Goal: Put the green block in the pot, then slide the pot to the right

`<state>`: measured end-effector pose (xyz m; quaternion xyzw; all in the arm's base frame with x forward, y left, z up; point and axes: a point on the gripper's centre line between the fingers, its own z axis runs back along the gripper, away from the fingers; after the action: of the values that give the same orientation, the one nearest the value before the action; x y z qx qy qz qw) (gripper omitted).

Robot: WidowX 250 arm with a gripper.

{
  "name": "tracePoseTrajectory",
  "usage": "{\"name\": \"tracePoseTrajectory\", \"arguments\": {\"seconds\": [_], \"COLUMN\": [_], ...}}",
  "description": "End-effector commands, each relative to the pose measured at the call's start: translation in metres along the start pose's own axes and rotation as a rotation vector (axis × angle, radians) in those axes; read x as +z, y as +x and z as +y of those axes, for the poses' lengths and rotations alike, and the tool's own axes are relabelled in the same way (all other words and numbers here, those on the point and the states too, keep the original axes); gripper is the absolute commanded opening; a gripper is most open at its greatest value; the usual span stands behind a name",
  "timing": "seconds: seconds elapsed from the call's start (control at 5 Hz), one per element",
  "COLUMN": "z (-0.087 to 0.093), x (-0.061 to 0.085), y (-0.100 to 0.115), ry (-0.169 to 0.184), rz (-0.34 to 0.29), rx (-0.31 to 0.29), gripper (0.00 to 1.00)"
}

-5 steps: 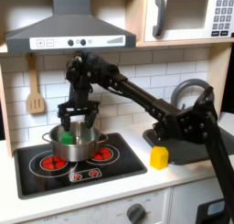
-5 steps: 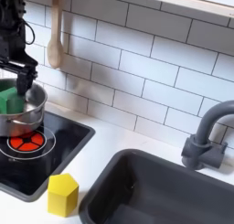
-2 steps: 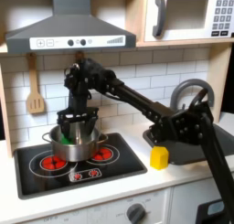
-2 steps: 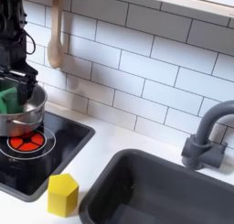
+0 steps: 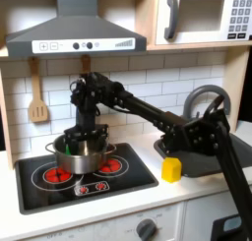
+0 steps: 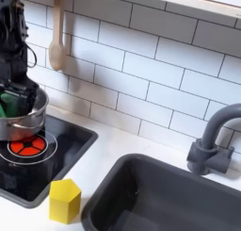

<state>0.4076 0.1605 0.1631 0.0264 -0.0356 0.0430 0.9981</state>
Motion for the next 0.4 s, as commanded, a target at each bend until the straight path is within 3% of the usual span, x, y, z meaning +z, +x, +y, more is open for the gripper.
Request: {"name": "tracePoseTrajectory", "arguments": {"seconds": [0.0,0.2], "z": [-0.021,-0.032], "x": [-0.005,0.001], "y": [-0.007,-0.011], "ry": [-0.013,-0.012], "rz": [0.020,0.011], "rx": [-0.030,-0.053], "gripper": [1.00,1.00]}}
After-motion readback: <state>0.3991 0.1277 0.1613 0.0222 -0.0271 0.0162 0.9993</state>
